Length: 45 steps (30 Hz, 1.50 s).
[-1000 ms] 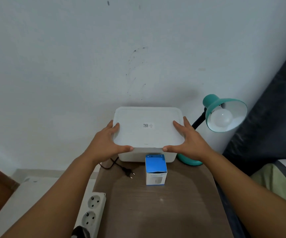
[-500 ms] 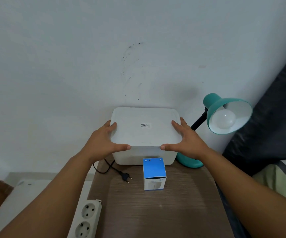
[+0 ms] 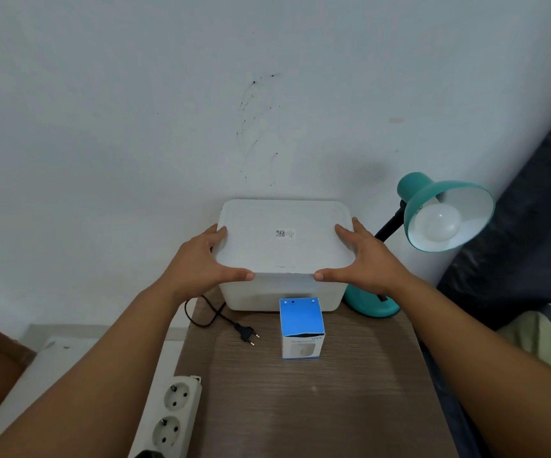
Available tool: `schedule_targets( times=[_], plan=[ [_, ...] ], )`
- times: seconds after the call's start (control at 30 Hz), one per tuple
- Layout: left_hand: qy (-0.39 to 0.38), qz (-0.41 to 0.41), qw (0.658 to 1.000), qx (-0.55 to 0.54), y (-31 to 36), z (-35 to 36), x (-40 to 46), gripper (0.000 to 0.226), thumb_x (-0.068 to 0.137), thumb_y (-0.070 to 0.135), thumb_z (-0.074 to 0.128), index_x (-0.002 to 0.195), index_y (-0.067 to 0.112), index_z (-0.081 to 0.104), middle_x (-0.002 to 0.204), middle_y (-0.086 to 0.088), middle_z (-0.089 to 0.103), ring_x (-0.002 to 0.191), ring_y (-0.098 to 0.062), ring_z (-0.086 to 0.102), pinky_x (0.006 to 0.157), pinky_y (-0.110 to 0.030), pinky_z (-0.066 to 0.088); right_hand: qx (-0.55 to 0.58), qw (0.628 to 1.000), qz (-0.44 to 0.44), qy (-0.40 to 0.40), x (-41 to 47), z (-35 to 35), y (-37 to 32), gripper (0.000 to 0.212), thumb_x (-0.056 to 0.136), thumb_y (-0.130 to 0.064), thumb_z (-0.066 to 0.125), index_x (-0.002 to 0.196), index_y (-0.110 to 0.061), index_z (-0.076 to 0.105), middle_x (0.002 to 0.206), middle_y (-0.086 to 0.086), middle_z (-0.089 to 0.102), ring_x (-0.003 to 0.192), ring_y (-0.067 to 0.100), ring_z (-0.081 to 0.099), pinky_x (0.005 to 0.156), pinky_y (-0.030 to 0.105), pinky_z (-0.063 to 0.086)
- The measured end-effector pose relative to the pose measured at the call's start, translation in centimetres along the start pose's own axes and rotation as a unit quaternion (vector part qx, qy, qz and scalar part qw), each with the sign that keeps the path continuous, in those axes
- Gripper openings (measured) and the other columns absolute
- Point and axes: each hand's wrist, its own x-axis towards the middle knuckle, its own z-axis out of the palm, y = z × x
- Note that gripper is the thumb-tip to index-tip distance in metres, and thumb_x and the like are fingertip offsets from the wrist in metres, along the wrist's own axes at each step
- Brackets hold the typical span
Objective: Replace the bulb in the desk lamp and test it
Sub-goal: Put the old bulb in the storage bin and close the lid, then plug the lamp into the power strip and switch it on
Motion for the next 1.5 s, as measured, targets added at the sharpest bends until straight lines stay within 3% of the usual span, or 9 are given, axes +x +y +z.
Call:
schedule_targets(
  times=[0.13, 0.27, 0.67, 0.9, 1.07, 1.17, 1.33, 1.43, 1.5],
  plan=[
    [-0.004, -0.008, 1.0, -0.013, -0.2, 0.1, -0.1, 0.11, 0.062, 0.036, 0.093, 0.153, 0.015, 0.035, 0.146, 0.023, 0.035, 0.129, -0.008, 0.042, 0.098, -0.021, 0.035, 0.005, 1.0, -0.005, -0.002, 0.2, -0.2, -0.3, 0.132, 0.049, -0.076, 0.078, 0.157, -0.029, 0.019, 0.167, -0.004, -0.004, 0.152, 0.018, 0.011, 0.121, 0.039, 0.017],
    [-0.008, -0.019, 1.0, -0.016, -0.4, 0.1, -0.2, 0.113, 0.062, 0.04, 0.092, 0.155, 0.015, 0.031, 0.161, 0.012, 0.028, 0.141, -0.015, 0.037, 0.108, -0.028, 0.033, 0.003, 1.0, 0.002, -0.026, 0.2, 0.0, -0.4, 0.132, 0.049, -0.078, 0.075, 0.157, -0.031, 0.016, 0.166, -0.005, -0.008, 0.153, 0.02, 0.009, 0.12, 0.04, 0.017],
    [-0.013, -0.032, 0.999, -0.003, -0.2, 0.3, -0.7, 0.112, 0.066, 0.043, 0.089, 0.155, 0.013, 0.029, 0.163, 0.007, 0.024, 0.146, -0.015, 0.031, 0.113, -0.027, 0.028, -0.006, 1.0, 0.008, -0.029, -0.3, 0.1, -0.3, 0.128, 0.053, -0.081, 0.071, 0.157, -0.034, 0.013, 0.166, -0.006, -0.011, 0.153, 0.019, 0.007, 0.12, 0.039, 0.016],
    [0.007, -0.032, 0.999, -0.004, -0.1, 0.0, -2.1, 0.108, 0.07, 0.049, 0.085, 0.156, 0.016, 0.029, 0.164, 0.0, 0.023, 0.149, -0.018, 0.026, 0.119, -0.034, 0.024, -0.012, 1.0, -0.014, 0.017, -1.9, 0.2, -1.1, 0.123, 0.055, -0.083, 0.067, 0.156, -0.035, 0.018, 0.166, -0.005, -0.01, 0.152, 0.016, -0.01, 0.122, 0.046, 0.009],
    [0.032, -0.033, 0.998, -0.047, -0.7, -0.4, -5.4, 0.094, 0.078, 0.047, 0.081, 0.155, 0.026, 0.031, 0.162, 0.006, 0.029, 0.147, -0.017, 0.03, 0.117, -0.034, 0.027, -0.014, 0.983, -0.108, 0.147, -4.7, 1.3, -3.1, 0.075, 0.085, -0.056, 0.066, 0.15, -0.029, 0.039, 0.165, -0.005, 0.013, 0.153, 0.015, 0.007, 0.122, 0.041, 0.018],
    [0.024, -0.035, 0.998, -0.053, -1.5, -0.4, -8.4, 0.09, 0.08, 0.047, 0.078, 0.154, 0.032, 0.03, 0.159, 0.011, 0.033, 0.144, -0.018, 0.035, 0.113, -0.034, 0.032, -0.02, 0.974, -0.15, 0.166, -6.3, 2.8, -4.7, 0.061, 0.09, -0.044, 0.067, 0.145, -0.025, 0.047, 0.16, -0.005, 0.028, 0.148, 0.015, 0.023, 0.115, 0.029, 0.02],
    [0.01, -0.071, 0.996, -0.061, -4.9, 0.2, -13.0, 0.091, 0.079, 0.052, 0.077, 0.154, 0.034, 0.03, 0.159, 0.011, 0.033, 0.144, -0.019, 0.036, 0.111, -0.035, 0.034, 0.0, 0.972, -0.19, 0.138, -8.1, 6.0, -7.3, 0.052, 0.091, -0.034, 0.067, 0.139, -0.021, 0.054, 0.145, -0.005, 0.047, 0.135, 0.013, 0.039, 0.112, 0.028, 0.031],
    [-0.012, -0.103, 0.992, -0.074, -7.5, 0.5, -15.1, 0.088, 0.081, 0.051, 0.076, 0.154, 0.035, 0.031, 0.159, 0.01, 0.032, 0.143, -0.02, 0.037, 0.1, -0.024, 0.039, 0.015, 0.977, -0.196, 0.081, -8.8, 8.5, -9.0, 0.046, 0.093, -0.029, 0.065, 0.137, -0.021, 0.056, 0.132, -0.004, 0.057, 0.114, 0.01, 0.053, 0.101, 0.032, 0.045],
    [-0.028, -0.121, 0.99, -0.066, -9.1, 0.5, -16.1, 0.088, 0.081, 0.053, 0.075, 0.154, 0.034, 0.031, 0.16, 0.008, 0.032, 0.144, -0.02, 0.036, 0.107, -0.031, 0.037, 0.023, 0.982, -0.182, 0.033, -9.0, 10.2, -10.0, 0.043, 0.093, -0.024, 0.064, 0.135, -0.02, 0.057, 0.127, -0.004, 0.061, 0.101, 0.006, 0.056, 0.093, 0.024, 0.047]
  ],
)
